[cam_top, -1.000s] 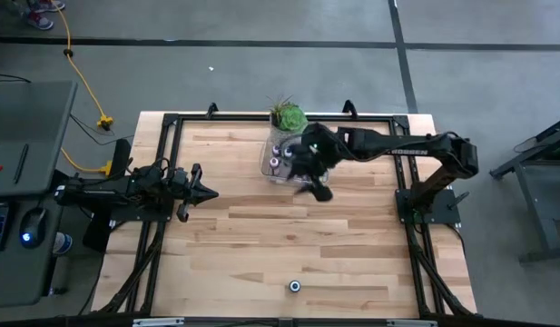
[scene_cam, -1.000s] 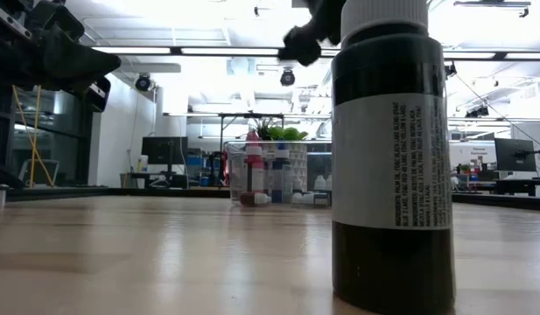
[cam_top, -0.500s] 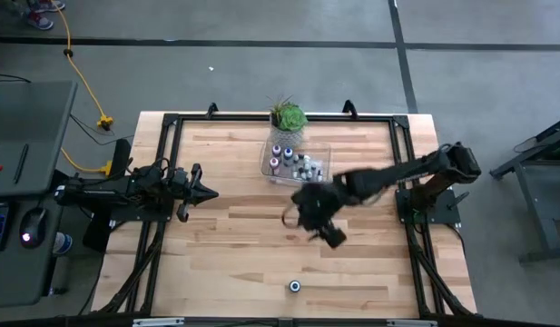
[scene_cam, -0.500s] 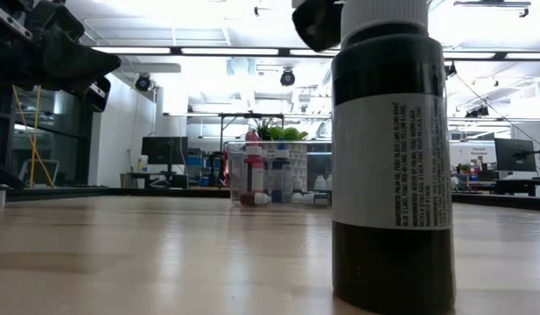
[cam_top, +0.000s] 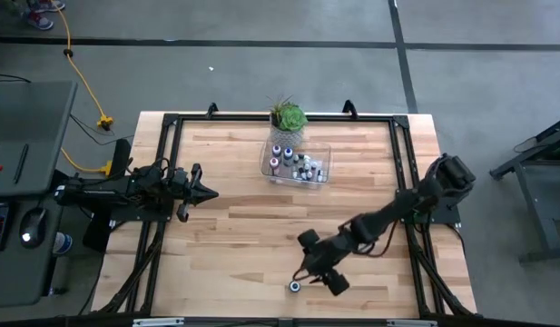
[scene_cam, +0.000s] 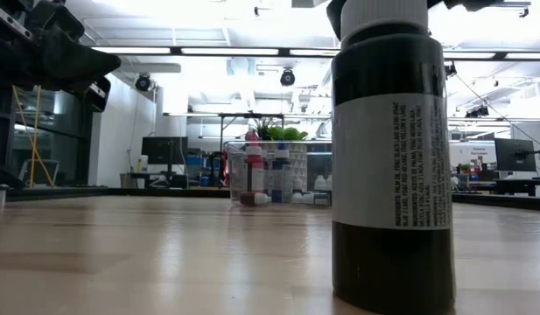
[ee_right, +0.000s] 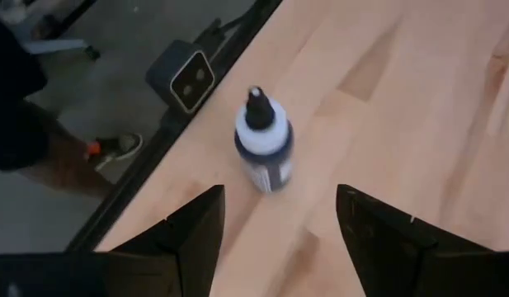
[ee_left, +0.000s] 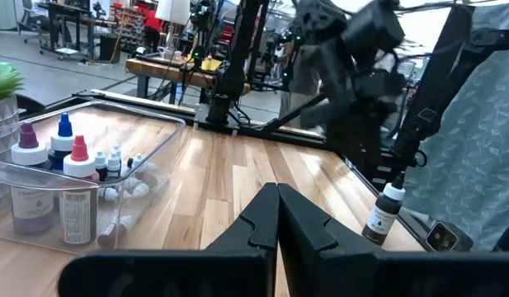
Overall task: Pick & Place food coloring
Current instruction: Put the large black food coloring bottle into the bin
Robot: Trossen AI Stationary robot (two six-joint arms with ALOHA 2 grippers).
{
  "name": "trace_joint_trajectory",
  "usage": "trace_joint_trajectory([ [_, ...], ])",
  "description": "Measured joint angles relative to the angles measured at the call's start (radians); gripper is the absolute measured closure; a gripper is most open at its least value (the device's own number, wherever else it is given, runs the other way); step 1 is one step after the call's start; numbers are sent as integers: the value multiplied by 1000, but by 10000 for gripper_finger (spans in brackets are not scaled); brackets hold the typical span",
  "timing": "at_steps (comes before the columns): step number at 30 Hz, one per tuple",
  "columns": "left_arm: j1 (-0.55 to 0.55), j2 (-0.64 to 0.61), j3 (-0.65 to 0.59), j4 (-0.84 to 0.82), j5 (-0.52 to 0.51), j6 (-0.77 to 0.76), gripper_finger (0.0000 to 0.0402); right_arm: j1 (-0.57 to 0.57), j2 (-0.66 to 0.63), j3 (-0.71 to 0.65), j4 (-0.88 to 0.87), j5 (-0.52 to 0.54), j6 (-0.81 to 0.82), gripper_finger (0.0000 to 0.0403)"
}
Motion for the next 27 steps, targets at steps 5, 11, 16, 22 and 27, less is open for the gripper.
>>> trace_joint_trajectory([
  [5, 0, 0, 0, 0, 0, 0, 401, 36, 84, 0, 138, 45, 48, 180],
  [11, 0, 0, 0, 0, 0, 0, 401, 50, 143, 1, 239, 56, 79, 180],
  [16, 0, 0, 0, 0, 0, 0, 401, 61, 161, 1, 281, 53, 85, 180],
  [22, 0, 0, 0, 0, 0, 0, 401, 60, 161, 1, 311, 84, 79, 183],
  [27, 0, 0, 0, 0, 0, 0, 401, 61, 172, 1, 314, 75, 79, 192],
])
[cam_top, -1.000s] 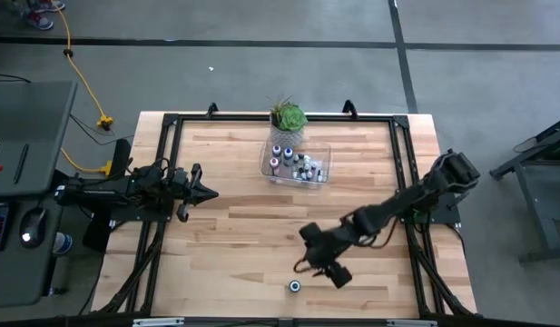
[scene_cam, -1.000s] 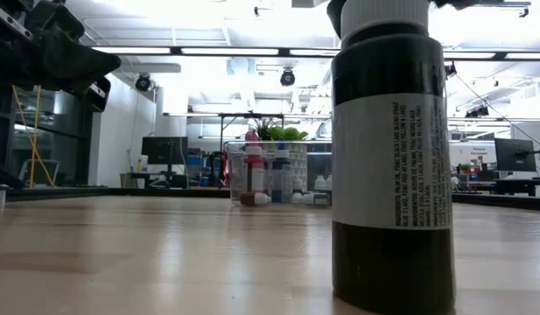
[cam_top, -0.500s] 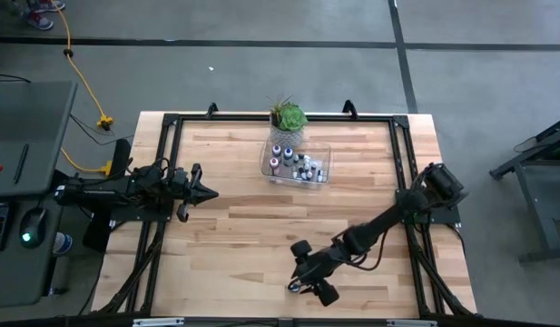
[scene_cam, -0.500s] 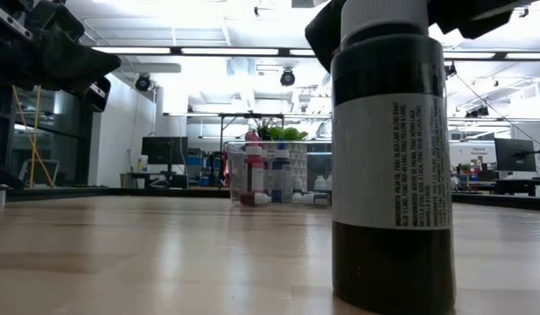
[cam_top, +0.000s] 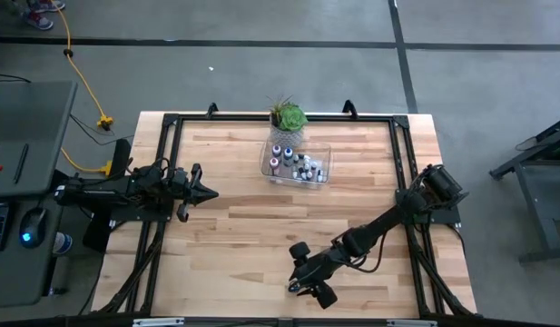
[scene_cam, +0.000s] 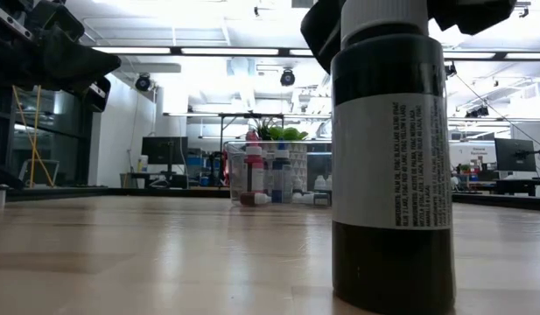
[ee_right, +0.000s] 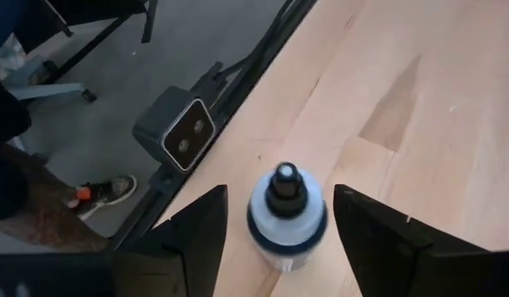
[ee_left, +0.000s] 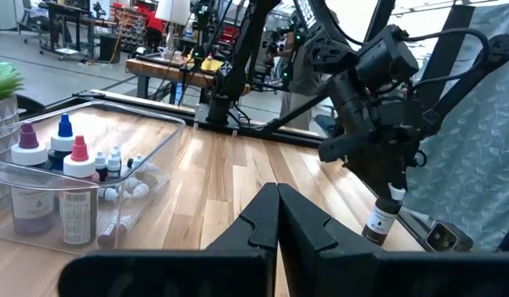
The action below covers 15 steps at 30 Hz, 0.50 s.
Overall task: Pick & Place food coloring
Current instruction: Put the large black food coloring bottle into the bin
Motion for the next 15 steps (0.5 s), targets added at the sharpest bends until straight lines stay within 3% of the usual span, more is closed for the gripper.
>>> trace_joint_trajectory([
  [9, 0, 0, 0, 0, 0, 0, 401, 0, 14, 0, 43, 21, 0, 201],
  [15, 0, 0, 0, 0, 0, 0, 401, 0, 14, 0, 39, -4, 7, 244],
])
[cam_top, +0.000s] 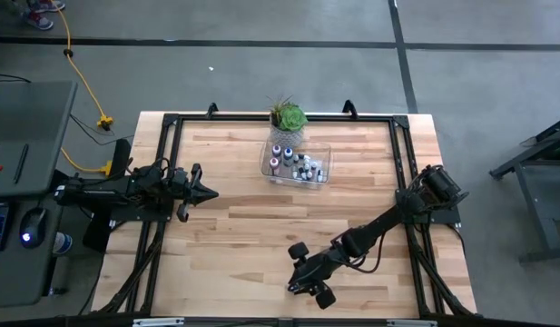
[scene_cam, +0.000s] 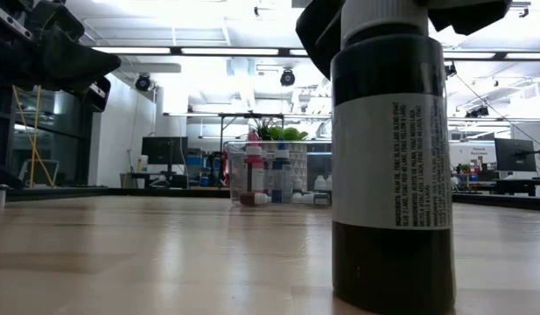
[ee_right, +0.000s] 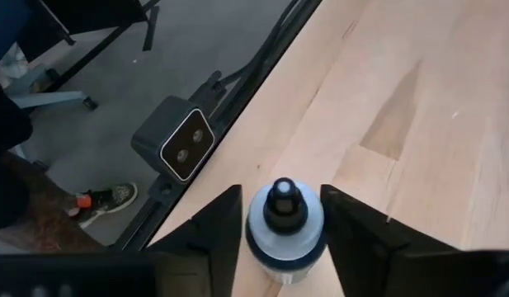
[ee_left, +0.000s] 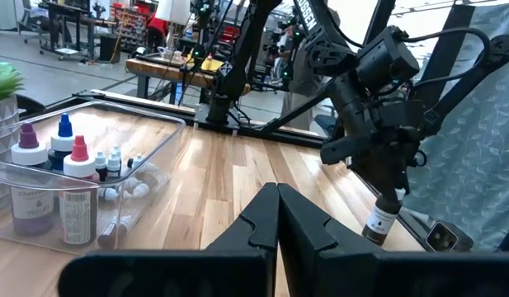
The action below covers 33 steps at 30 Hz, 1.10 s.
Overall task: Pick & Place food coloring
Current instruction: Put the large black food coloring bottle into the bin
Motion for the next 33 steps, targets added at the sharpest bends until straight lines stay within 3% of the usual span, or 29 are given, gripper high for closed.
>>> trace_joint_trajectory([
  [6, 0, 0, 0, 0, 0, 0, 401, 0, 0, 0, -4, -14, 0, 285],
  [16, 0, 0, 0, 0, 0, 0, 401, 0, 0, 31, -56, -19, 8, 288],
  [27, 0, 0, 0, 0, 0, 0, 401, -39, -3, 235, -288, 2, -49, 289],
  [33, 0, 0, 0, 0, 0, 0, 401, -84, -25, 321, -320, -21, -88, 289],
])
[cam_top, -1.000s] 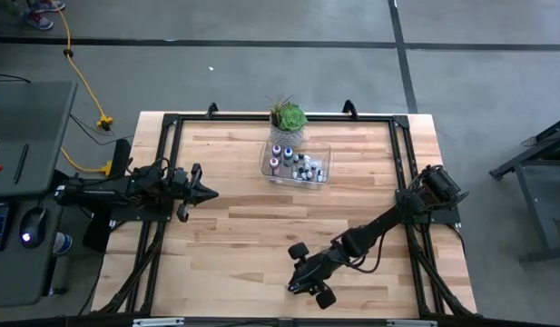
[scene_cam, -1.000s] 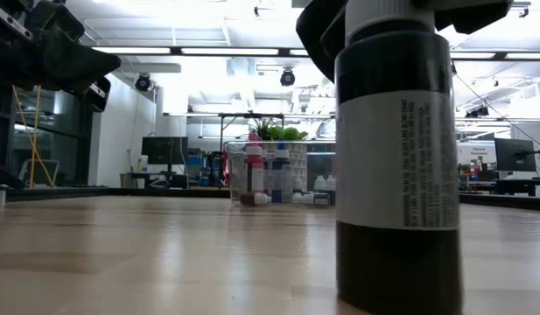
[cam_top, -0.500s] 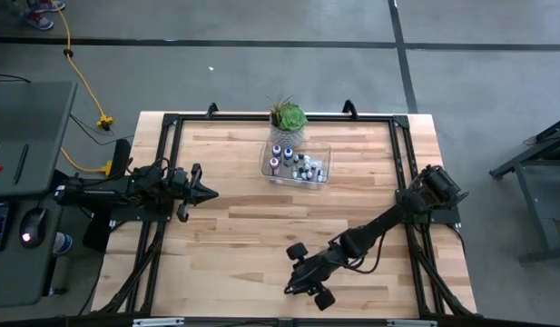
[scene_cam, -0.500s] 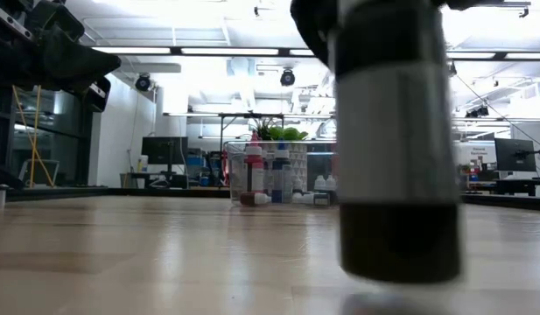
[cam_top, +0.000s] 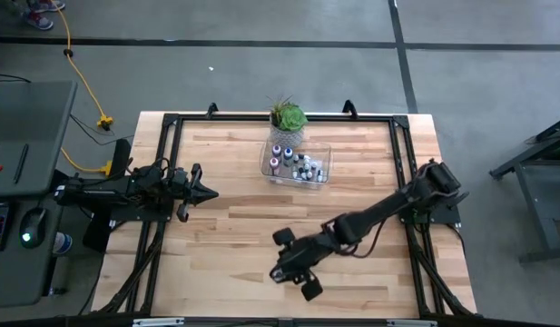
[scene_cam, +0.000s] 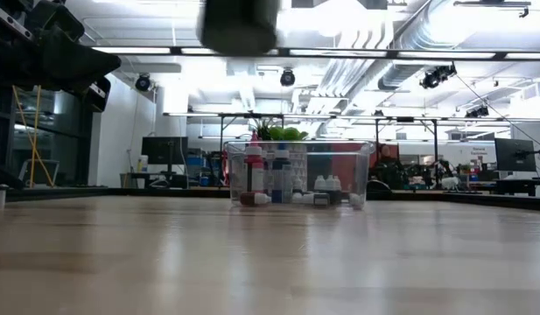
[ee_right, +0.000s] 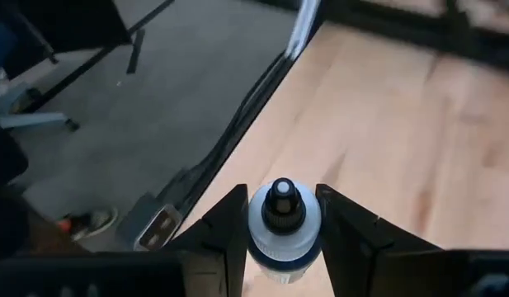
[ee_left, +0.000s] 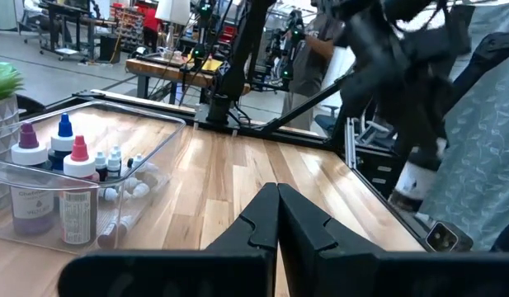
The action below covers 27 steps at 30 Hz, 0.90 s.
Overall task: Pick & Place food coloring
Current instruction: Put the large black food coloring bottle into the bin
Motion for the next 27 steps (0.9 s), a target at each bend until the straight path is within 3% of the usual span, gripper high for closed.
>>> trace_joint_trajectory([
  [5, 0, 0, 0, 0, 0, 0, 401, -62, -60, 12, -83, 2, -51, 289],
  [12, 0, 0, 0, 0, 0, 0, 401, -201, -198, -73, -206, 47, -144, 289],
  [21, 0, 0, 0, 0, 0, 0, 401, -415, -430, -320, -98, 45, -208, 289],
  [27, 0, 0, 0, 0, 0, 0, 401, -565, -526, -375, -46, 18, -273, 289],
])
